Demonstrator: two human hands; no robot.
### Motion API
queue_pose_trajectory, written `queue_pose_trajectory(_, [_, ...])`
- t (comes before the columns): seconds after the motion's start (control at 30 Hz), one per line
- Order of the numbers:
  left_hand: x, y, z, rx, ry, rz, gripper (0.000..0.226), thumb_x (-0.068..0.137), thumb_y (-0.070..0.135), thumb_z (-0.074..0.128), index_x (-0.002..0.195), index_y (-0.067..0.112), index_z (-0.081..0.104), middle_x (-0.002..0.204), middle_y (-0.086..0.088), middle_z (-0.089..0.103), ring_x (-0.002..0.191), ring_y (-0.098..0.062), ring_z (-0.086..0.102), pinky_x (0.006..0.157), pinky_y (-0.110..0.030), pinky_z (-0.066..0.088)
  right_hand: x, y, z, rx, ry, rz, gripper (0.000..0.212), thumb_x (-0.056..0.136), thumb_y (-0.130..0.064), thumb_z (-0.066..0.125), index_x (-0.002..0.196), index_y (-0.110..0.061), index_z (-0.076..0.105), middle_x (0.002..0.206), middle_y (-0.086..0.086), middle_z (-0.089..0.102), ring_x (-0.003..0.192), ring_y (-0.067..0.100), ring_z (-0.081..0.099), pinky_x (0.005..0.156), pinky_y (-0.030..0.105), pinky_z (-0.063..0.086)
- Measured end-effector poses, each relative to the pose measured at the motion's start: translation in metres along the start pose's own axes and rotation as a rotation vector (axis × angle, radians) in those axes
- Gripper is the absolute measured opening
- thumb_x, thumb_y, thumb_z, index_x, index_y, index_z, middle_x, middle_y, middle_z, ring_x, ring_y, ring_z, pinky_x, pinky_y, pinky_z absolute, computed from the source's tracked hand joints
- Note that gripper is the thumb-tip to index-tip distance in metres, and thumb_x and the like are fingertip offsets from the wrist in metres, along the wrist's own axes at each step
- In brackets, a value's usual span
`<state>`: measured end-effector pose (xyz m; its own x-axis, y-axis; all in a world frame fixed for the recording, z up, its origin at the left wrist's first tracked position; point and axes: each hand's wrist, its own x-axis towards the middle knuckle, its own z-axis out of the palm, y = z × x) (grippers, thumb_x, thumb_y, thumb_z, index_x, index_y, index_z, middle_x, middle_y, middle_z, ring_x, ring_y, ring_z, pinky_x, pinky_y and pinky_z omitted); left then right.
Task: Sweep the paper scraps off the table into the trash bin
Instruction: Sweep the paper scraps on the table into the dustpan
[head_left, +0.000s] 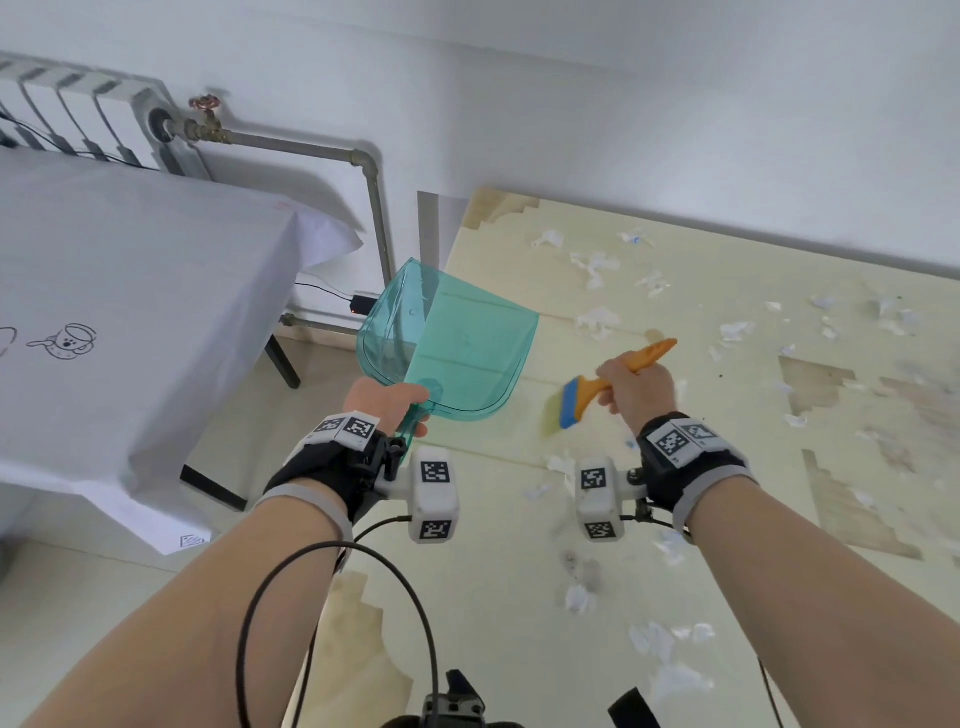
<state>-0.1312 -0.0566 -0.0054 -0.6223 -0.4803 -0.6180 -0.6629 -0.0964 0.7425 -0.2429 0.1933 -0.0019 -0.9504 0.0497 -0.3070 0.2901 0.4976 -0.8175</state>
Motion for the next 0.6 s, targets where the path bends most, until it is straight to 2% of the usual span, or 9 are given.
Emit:
queue_pose_trajectory(0.07, [-0.002, -0.002, 0.0, 0.003, -0.003, -0.007, 0.027, 0.079, 0.009, 0.066, 0.093, -0.013, 0.062, 0.065, -0.015, 0.067, 0.039, -0.019, 0.062, 0.059, -0.028, 0.049, -0.013, 0.001, 0.012, 0.07, -0.19, -0.008, 0.017, 0.089, -0.014, 0.058, 0.072, -0.012, 0.06, 0.061, 0.008, 0.061, 0.05, 0.017, 0.052, 0.049, 0.023, 0.041])
queue_pose_trajectory(0.13, [-0.004, -0.004, 0.0, 0.012, -0.009, -0.003, 0.026, 0.079, 0.009, 0.066, 0.092, -0.013, 0.063, 0.065, -0.015, 0.068, 0.039, -0.019, 0.062, 0.06, -0.029, 0.049, -0.02, 0.007, 0.023, -0.012, -0.31, -0.018, 0.016, 0.091, -0.014, 0.058, 0.075, -0.013, 0.061, 0.064, 0.008, 0.063, 0.052, 0.017, 0.054, 0.046, 0.019, 0.042])
queue_pose_trajectory(0.2, [-0.006, -0.006, -0.001, 0.026, -0.016, 0.011, 0.025, 0.079, 0.01, 0.066, 0.091, -0.012, 0.064, 0.065, -0.014, 0.069, 0.039, -0.018, 0.063, 0.06, -0.028, 0.05, -0.02, 0.012, 0.021, -0.139, -0.238, -0.002, 0.023, 0.092, -0.016, 0.054, 0.07, -0.012, 0.058, 0.066, 0.008, 0.062, 0.058, 0.022, 0.056, 0.056, 0.026, 0.048])
queue_pose_trajectory(0.3, [-0.009, -0.007, -0.005, 0.038, -0.01, 0.025, 0.024, 0.08, 0.01, 0.066, 0.091, -0.011, 0.064, 0.067, -0.013, 0.069, 0.037, -0.016, 0.062, 0.057, -0.026, 0.05, -0.017, 0.015, 0.001, -0.345, 0.023, -0.007, 0.029, 0.091, -0.021, 0.048, 0.065, -0.007, 0.05, 0.074, 0.014, 0.061, 0.067, 0.029, 0.055, 0.067, 0.037, 0.046])
queue_pose_trajectory(0.37, [-0.012, -0.008, -0.009, 0.044, -0.006, 0.031, 0.023, 0.08, 0.01, 0.066, 0.091, -0.01, 0.064, 0.067, -0.013, 0.069, 0.035, -0.014, 0.061, 0.051, -0.022, 0.049, -0.021, 0.012, -0.004, -0.217, 0.094, -0.048, 0.026, 0.089, -0.02, 0.05, 0.067, -0.007, 0.052, 0.068, 0.011, 0.06, 0.063, 0.026, 0.054, 0.066, 0.038, 0.045])
queue_pose_trajectory(0.4, [-0.013, -0.009, -0.011, 0.045, -0.004, 0.033, 0.022, 0.081, 0.01, 0.066, 0.091, -0.01, 0.064, 0.067, -0.013, 0.068, 0.035, -0.014, 0.061, 0.048, -0.021, 0.048, -0.026, 0.009, -0.001, -0.101, 0.056, -0.045, 0.024, 0.088, -0.019, 0.052, 0.067, -0.008, 0.054, 0.063, 0.009, 0.06, 0.059, 0.023, 0.053, 0.064, 0.036, 0.045])
queue_pose_trajectory(0.47, [-0.014, -0.01, -0.014, 0.038, 0.003, 0.032, 0.021, 0.081, 0.009, 0.066, 0.09, -0.009, 0.064, 0.068, -0.013, 0.068, 0.035, -0.014, 0.06, 0.05, -0.023, 0.048, -0.036, 0.005, 0.014, 0.031, -0.124, -0.017, 0.021, 0.087, -0.015, 0.057, 0.067, -0.009, 0.057, 0.056, 0.006, 0.06, 0.051, 0.019, 0.051, 0.055, 0.029, 0.045])
queue_pose_trajectory(0.53, [-0.014, -0.011, -0.017, 0.034, 0.004, 0.03, 0.019, 0.081, 0.008, 0.065, 0.088, -0.009, 0.063, 0.067, -0.013, 0.068, 0.036, -0.015, 0.061, 0.052, -0.024, 0.047, -0.042, 0.006, 0.029, -0.05, -0.289, -0.009, 0.019, 0.088, -0.012, 0.057, 0.07, -0.008, 0.058, 0.059, 0.009, 0.061, 0.052, 0.021, 0.052, 0.057, 0.03, 0.047])
queue_pose_trajectory(0.6, [-0.013, -0.013, -0.019, 0.038, -0.001, 0.032, 0.017, 0.081, 0.009, 0.065, 0.083, -0.007, 0.062, 0.065, -0.013, 0.068, 0.036, -0.015, 0.061, 0.052, -0.024, 0.047, -0.04, 0.006, 0.031, -0.23, -0.271, -0.024, 0.021, 0.088, -0.013, 0.053, 0.068, -0.007, 0.056, 0.066, 0.013, 0.062, 0.06, 0.026, 0.055, 0.07, 0.037, 0.05])
